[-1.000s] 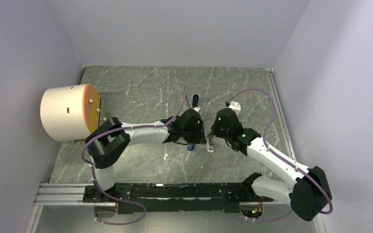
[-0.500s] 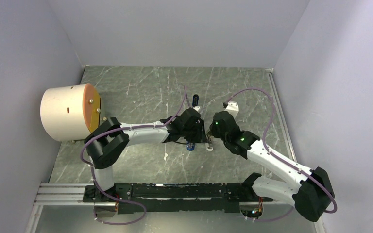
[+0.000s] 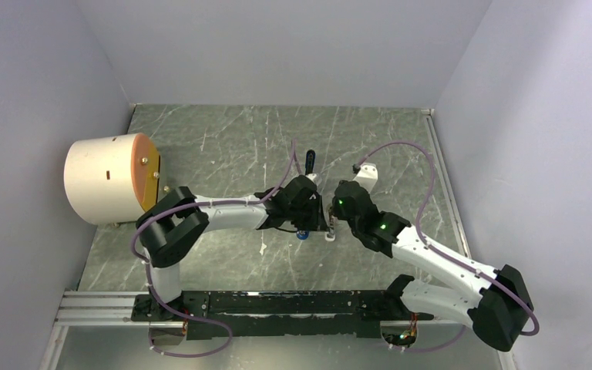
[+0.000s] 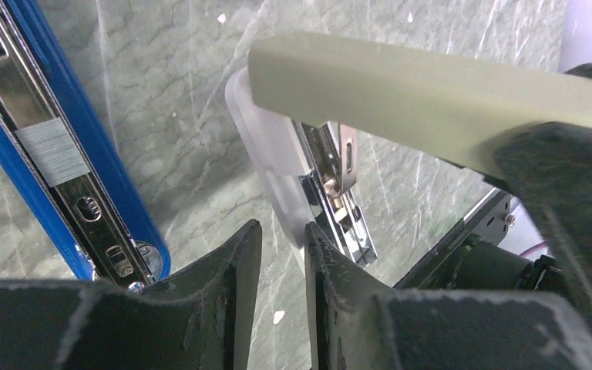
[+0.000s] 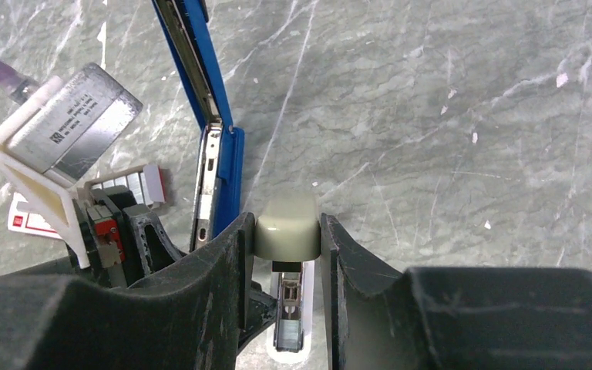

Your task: Load the staples into the stapler

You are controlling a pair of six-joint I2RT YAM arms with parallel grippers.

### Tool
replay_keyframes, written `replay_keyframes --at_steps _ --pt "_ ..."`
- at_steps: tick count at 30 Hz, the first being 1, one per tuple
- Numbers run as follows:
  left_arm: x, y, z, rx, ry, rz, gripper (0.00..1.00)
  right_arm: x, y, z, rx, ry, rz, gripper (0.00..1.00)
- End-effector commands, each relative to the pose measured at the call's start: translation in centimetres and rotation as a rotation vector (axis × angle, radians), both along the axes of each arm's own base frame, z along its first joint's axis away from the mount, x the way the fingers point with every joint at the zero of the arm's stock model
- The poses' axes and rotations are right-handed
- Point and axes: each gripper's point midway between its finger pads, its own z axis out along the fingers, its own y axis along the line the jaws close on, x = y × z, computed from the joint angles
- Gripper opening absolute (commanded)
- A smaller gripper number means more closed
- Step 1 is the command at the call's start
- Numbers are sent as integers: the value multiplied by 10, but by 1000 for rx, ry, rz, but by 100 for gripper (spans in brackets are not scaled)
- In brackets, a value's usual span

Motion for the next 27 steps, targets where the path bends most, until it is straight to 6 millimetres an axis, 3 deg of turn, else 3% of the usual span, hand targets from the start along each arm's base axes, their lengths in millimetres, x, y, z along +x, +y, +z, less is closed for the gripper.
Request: replay_keyframes --at_steps 1,17,27 --pt "-13 -2 -13 -7 43 -34 33 6 -2 17 66 -79 -62 23" --pt "-21 12 -44 102 69 -55 23 -5 0 9 110 -28 -83 22" --pt "-23 21 -59 152 70 -53 18 -27 9 -14 121 93 -52 22"
